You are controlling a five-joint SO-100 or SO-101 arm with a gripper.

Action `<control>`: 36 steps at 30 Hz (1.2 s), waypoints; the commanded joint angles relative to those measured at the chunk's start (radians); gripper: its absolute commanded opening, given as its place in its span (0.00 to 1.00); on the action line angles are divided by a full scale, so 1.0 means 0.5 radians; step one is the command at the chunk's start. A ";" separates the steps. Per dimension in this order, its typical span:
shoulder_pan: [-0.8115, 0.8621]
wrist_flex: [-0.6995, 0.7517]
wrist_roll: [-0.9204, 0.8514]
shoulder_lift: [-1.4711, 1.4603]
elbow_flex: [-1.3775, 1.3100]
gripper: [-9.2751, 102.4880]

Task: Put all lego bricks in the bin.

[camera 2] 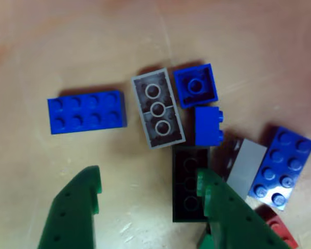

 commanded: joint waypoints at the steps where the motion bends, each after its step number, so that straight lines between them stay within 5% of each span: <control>1: 0.049 -0.037 -0.025 -0.046 -0.126 0.27; 6: 0.046 0.098 -0.055 0.000 -0.209 0.26; 15: 0.043 0.834 -0.018 0.411 -0.282 0.29; 36: 0.319 0.583 -0.230 0.117 -0.255 0.31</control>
